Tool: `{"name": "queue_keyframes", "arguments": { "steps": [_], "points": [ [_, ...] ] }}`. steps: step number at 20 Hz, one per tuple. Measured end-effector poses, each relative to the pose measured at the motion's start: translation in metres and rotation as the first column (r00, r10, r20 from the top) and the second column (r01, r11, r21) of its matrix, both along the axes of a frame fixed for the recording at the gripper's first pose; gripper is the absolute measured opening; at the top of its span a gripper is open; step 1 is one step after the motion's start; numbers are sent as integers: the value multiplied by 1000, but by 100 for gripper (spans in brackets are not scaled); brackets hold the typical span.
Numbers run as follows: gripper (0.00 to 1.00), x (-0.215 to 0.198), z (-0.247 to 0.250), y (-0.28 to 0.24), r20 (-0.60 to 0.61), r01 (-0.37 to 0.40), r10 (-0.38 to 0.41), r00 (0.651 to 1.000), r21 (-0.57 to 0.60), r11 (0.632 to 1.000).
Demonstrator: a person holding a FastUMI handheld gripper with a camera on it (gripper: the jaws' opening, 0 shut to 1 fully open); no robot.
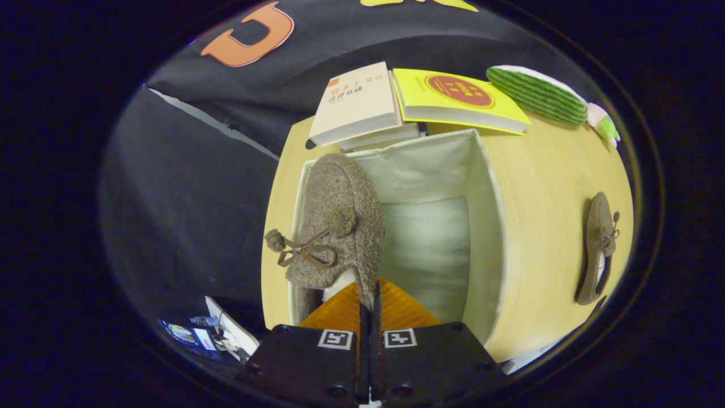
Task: Open the storage box then place both shoes into the box .Put the left shoe in first, then the right shoe, with the right side of both shoes facing outward in a uniform manner.
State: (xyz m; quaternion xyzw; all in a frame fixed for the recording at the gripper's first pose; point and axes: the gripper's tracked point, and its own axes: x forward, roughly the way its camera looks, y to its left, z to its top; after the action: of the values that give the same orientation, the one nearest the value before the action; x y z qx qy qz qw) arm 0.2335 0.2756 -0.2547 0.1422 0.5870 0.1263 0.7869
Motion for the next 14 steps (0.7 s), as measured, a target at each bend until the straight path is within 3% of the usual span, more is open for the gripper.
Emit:
{"name": "queue_keyframes", "arguments": {
  "steps": [3, 5, 9, 14],
  "points": [
    [11, 1, -3, 5, 14, 13, -13, 1000, 8, 1000],
    [21, 2, 3, 5, 39, -20, 20, 999, 14, 1000],
    [100, -8, 27, -19, 80, -37, 37, 996, 3, 999],
    [100, -27, 57, -64, 127, -78, 80, 989, -25, 997]
  ]
}}
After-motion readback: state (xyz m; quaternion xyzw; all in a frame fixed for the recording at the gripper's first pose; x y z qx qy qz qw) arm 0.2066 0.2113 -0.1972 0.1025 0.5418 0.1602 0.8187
